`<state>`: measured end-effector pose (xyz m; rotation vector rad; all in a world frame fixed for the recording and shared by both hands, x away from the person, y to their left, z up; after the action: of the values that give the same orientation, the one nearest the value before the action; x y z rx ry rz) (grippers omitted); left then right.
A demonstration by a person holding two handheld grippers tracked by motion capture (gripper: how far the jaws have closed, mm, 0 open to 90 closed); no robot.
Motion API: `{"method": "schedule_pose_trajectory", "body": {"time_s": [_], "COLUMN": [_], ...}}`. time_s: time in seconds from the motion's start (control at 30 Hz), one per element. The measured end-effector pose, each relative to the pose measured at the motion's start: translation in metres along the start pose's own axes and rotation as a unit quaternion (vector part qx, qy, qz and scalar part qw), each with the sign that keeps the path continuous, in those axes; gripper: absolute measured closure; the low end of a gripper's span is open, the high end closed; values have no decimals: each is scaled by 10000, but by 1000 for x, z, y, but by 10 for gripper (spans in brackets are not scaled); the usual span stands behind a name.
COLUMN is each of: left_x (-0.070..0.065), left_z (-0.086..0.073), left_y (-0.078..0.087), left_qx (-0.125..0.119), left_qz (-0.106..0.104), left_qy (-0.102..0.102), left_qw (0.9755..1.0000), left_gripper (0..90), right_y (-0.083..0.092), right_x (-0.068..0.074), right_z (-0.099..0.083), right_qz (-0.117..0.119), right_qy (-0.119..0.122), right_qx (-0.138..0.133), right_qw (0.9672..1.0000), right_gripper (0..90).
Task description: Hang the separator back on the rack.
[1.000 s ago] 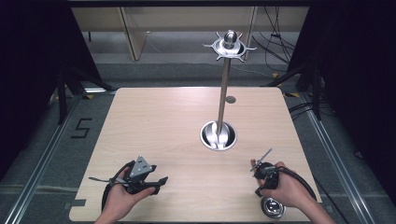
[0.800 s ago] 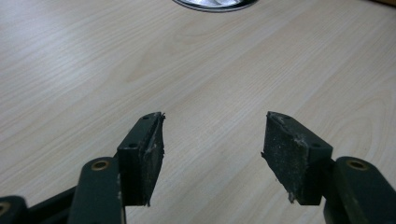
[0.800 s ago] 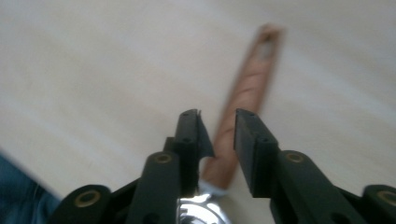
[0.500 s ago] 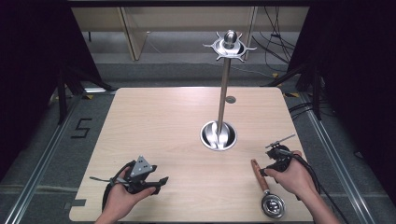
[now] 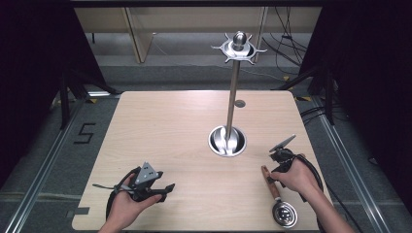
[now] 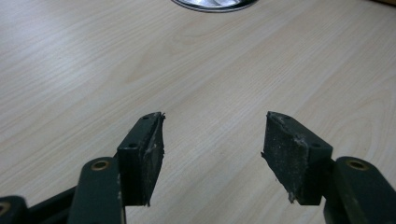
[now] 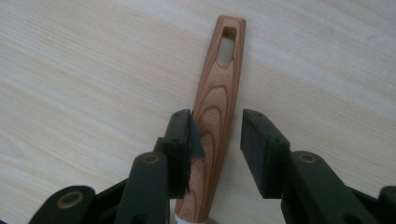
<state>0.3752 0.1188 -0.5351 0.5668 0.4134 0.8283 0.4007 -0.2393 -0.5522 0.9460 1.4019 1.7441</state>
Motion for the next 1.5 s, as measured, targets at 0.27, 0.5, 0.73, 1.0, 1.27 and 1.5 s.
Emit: {"method": "schedule_pose_trajectory", "body": {"time_s": [0.27,0.5,0.73,1.0,1.27,1.5], "left_x": [2,-1,-2,-2,0,2], "left_z": [-1,-1,-1,-1,-1,-1], "left_y": [1,0,0,0,1,1], "left_qx": [26,20,-10,-10,27,19], "left_qz": [-2,-42,-49,-50,-34,4], "left_qy": [-109,8,97,67,15,-42], "left_qw": [9999,10000,9999,10000,10000,10000], "left_gripper": [374,374,373,374,374,374], "right_y": [-8,-16,-19,-19,-19,-6], "right_x": [0,1,3,2,3,5], "right_z": [2,3,3,3,2,4], "right_qz": [47,-40,-51,-163,-280,-328], "right_qy": [95,32,-103,-35,108,337], "right_qx": [217,293,412,455,287,52], "right_qw": [9997,9996,9991,9988,9991,9989], "right_gripper": [635,638,651,669,691,694]}}
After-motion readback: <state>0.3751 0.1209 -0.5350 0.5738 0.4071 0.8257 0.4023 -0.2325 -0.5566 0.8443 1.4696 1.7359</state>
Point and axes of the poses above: each handheld gripper's, and its own axes: y roughly backward along the jaws, z roughly out of its top, x roughly to its left, the point moved 10 cm from there along -y, roughly forward along the jaws, and after that the axes turned 10 degrees about y, right-handed, at the moved point
